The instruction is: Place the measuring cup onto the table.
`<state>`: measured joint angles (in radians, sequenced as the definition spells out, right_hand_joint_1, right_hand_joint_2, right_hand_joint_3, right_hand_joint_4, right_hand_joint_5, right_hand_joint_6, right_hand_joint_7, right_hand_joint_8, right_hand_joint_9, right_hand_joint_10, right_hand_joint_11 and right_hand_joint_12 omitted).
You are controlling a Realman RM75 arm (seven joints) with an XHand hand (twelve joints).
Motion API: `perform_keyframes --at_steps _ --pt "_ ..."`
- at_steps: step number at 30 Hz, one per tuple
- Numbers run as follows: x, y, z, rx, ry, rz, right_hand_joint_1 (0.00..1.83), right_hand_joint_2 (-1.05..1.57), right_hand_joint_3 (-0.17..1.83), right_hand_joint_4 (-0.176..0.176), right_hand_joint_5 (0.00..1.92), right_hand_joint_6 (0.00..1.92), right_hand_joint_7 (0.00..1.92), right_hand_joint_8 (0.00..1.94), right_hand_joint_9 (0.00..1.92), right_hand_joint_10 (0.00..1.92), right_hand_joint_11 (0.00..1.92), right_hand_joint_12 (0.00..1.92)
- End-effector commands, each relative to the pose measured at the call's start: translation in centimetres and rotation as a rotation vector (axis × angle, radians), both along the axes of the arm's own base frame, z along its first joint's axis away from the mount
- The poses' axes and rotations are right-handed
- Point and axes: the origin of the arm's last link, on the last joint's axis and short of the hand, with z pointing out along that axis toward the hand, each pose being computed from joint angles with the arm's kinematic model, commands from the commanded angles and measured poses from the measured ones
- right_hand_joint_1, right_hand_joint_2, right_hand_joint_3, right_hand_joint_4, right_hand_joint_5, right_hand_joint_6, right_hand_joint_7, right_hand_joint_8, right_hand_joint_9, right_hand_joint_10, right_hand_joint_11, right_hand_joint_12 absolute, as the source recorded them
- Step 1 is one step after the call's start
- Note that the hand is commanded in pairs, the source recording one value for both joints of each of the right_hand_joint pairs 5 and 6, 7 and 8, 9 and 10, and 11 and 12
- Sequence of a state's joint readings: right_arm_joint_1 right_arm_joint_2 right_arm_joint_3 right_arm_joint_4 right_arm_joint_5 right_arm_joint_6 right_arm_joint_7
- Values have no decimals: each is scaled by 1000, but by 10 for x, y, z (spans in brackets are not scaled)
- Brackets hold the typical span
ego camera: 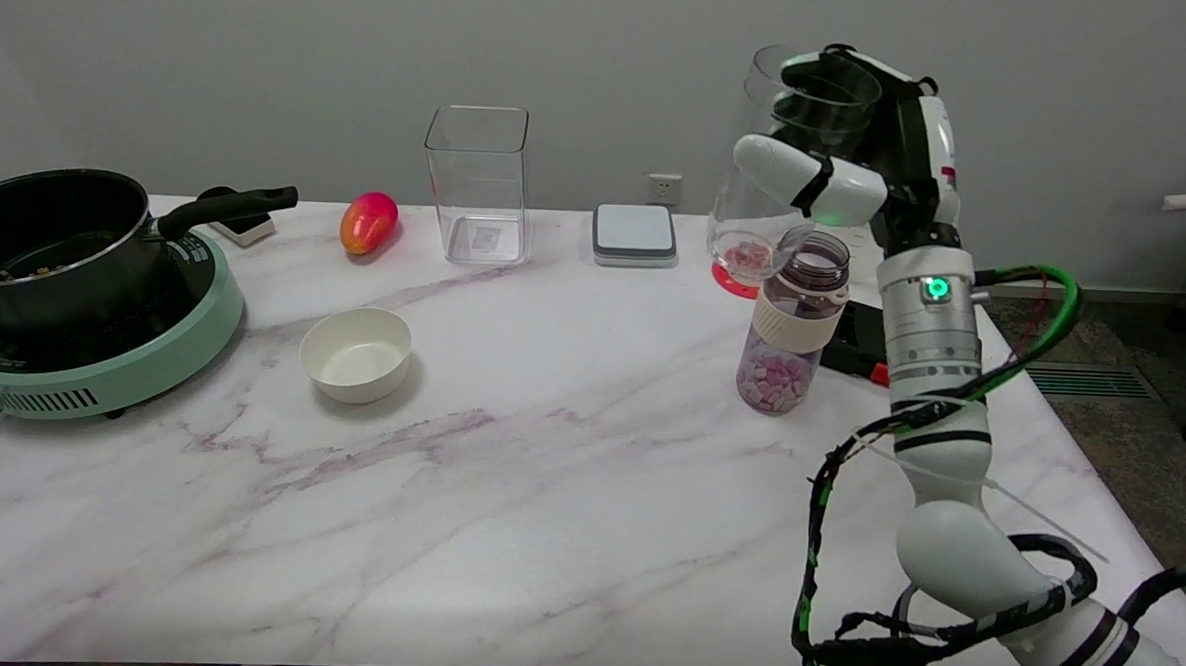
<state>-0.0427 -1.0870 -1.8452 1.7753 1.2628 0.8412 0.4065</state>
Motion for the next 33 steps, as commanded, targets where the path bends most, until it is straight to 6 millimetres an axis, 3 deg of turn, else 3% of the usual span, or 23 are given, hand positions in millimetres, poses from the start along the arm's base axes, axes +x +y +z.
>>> perform_keyframes --at_steps 1,9,14,22,33 --pt "10 -54 -6 248 -34 -62 1267 1394 544 0 1883 1883 1727 1727 1641 1641 1411 1411" --pt "-2 -80 -29 347 98 -74 1298 1339 572 0 1882 1882 1722 1722 1627 1627 1401 1401" --pt "-21 -82 -41 405 30 -69 1296 1335 575 0 1885 1885 1721 1721 1625 1625 1397 1397" --pt "-48 -65 -51 430 23 -107 1285 1347 581 0 1890 1890 1722 1722 1625 1625 1405 1405" --pt "-124 -25 -83 438 -69 -233 1251 1415 531 0 1907 1907 1735 1735 1643 1643 1434 1434"
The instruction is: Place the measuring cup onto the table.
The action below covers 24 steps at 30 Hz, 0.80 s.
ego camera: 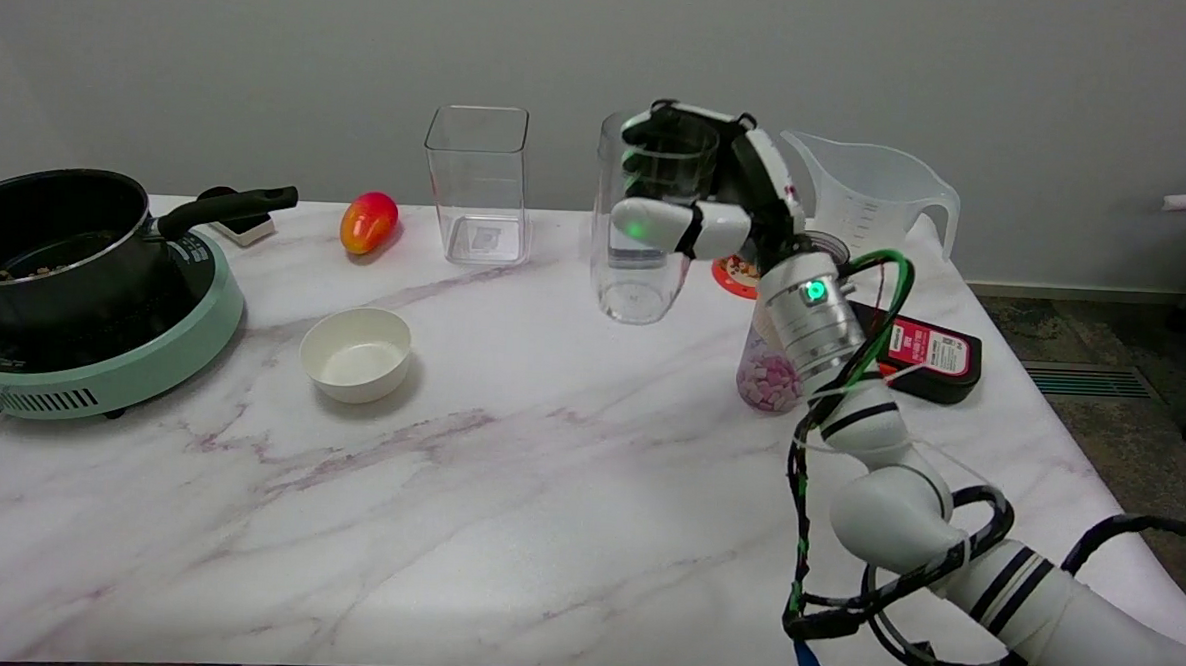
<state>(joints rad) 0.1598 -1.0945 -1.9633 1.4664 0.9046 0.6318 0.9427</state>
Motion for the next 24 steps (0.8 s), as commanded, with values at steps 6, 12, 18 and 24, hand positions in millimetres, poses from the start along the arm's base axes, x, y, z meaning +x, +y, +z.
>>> perform_keyframes --at_steps 6,12,18,24 --pt "-105 42 -58 100 -31 -156 1224 1469 494 0 1897 1897 1740 1740 1655 1655 1450 1450" --pt "-111 45 -76 164 5 -140 1174 1553 445 0 1916 1916 1756 1756 1672 1672 1472 1472" --pt "-124 52 -87 178 11 -153 1169 1571 390 0 1920 1920 1769 1769 1689 1689 1494 1494" --pt "-134 53 -93 144 72 -120 1174 1571 338 0 1920 1920 1787 1787 1713 1713 1536 1536"
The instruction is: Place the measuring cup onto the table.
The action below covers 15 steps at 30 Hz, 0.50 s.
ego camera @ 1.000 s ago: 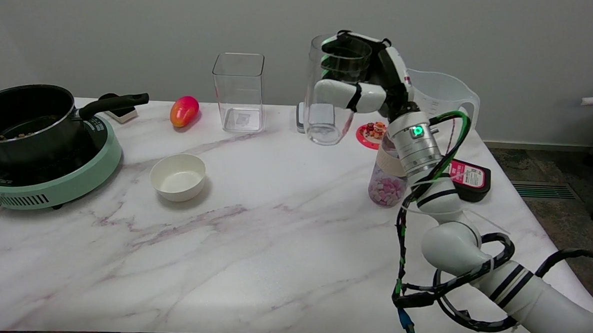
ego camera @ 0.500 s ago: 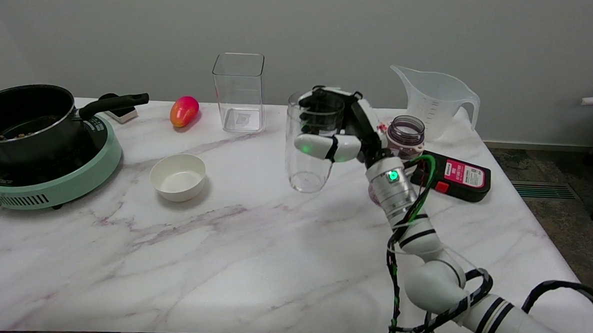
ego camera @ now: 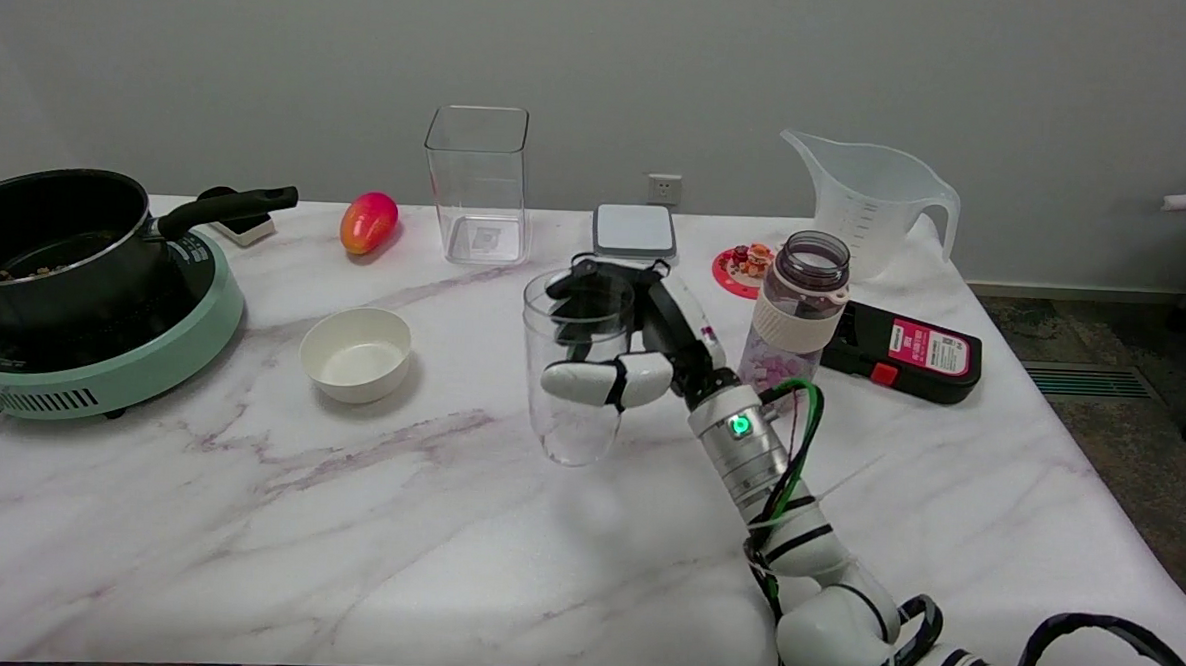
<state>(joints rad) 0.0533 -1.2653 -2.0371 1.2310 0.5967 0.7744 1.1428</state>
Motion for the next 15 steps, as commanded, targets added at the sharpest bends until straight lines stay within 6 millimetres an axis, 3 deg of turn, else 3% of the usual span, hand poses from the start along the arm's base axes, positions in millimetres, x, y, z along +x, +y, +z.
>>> perform_keyframes --at_steps 1,10,15 --pt "-39 18 -37 31 83 16 1174 1571 335 0 1920 1920 1788 1788 1714 1714 1541 1541" --pt "-26 8 -40 -51 205 119 1177 1571 306 0 1920 1920 1797 1797 1731 1731 1568 1568" --pt "-9 -10 -36 -95 227 169 1173 1571 299 0 1920 1920 1802 1802 1738 1738 1580 1580"
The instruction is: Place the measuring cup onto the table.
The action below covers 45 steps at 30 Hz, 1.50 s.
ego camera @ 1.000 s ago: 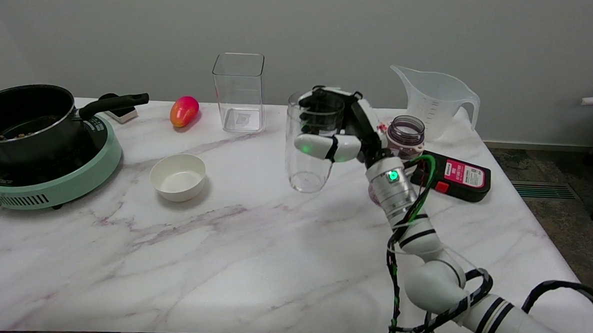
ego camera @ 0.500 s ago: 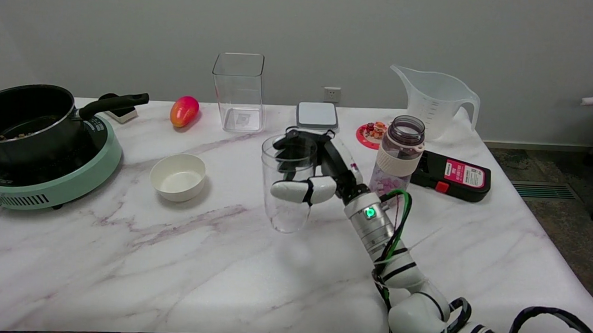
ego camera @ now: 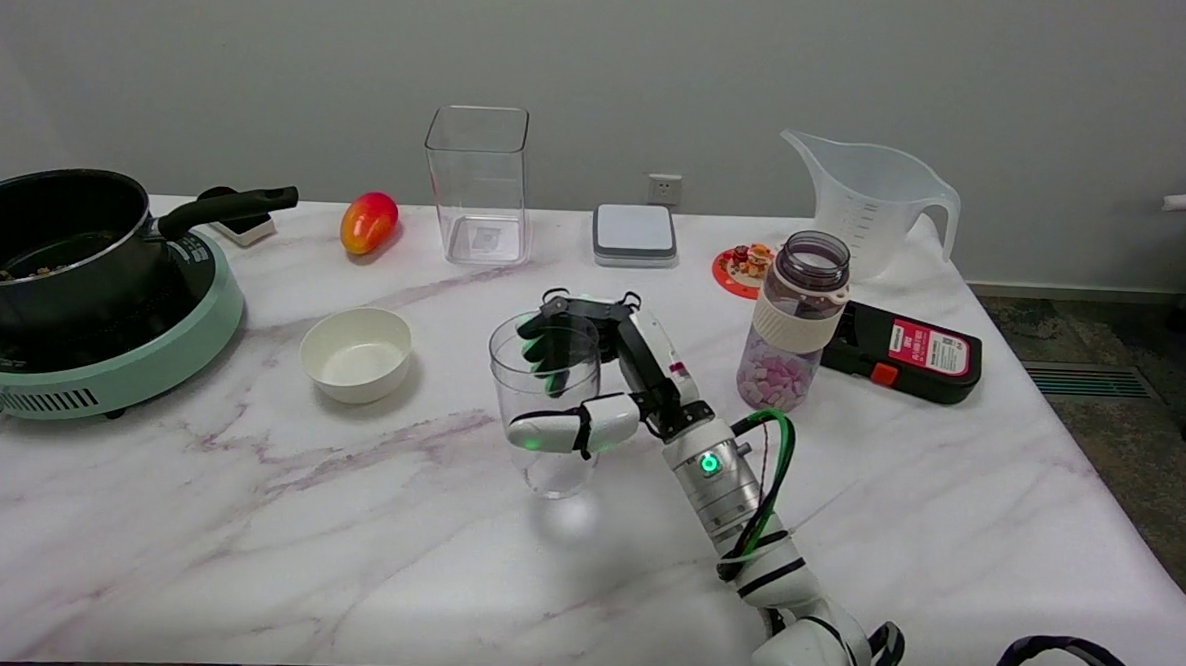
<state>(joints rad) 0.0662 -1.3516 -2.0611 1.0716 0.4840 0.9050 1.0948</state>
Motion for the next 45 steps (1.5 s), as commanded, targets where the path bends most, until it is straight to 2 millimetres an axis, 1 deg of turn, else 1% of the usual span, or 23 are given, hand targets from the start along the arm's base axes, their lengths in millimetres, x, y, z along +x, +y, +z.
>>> perform_keyframes --at_steps 1,3,7,13,17,21,25,30,38,45 --pt "17 -21 -11 -88 137 144 1173 1571 300 0 1920 1920 1802 1802 1739 1739 1581 1581" --pt "21 -25 -8 -105 176 169 1171 1571 291 0 1915 1915 1798 1798 1737 1737 1581 1581" --pt "17 -25 -6 -125 219 186 1150 1571 290 0 1863 1863 1771 1771 1713 1713 1553 1553" --pt "1 -18 -6 -128 235 138 1136 1571 276 0 1849 1849 1755 1755 1700 1700 1523 1523" --pt "-15 -15 -4 -136 268 88 1116 1571 279 0 1820 1820 1735 1735 1678 1678 1484 1484" --pt "-21 -17 1 -146 302 87 1103 1571 293 0 1793 1793 1721 1721 1655 1655 1453 1453" --pt "-16 -22 4 -147 289 115 1100 1571 304 0 1774 1774 1704 1704 1641 1641 1429 1429" --pt "-16 -25 7 -140 254 110 1104 1562 312 0 1769 1769 1698 1698 1637 1637 1423 1423" --pt "-16 -26 9 -135 231 104 1114 1544 323 0 1770 1770 1697 1697 1637 1637 1423 1423" --pt "-18 -25 10 -131 219 98 1149 1470 360 0 1764 1764 1689 1689 1632 1632 1421 1421"
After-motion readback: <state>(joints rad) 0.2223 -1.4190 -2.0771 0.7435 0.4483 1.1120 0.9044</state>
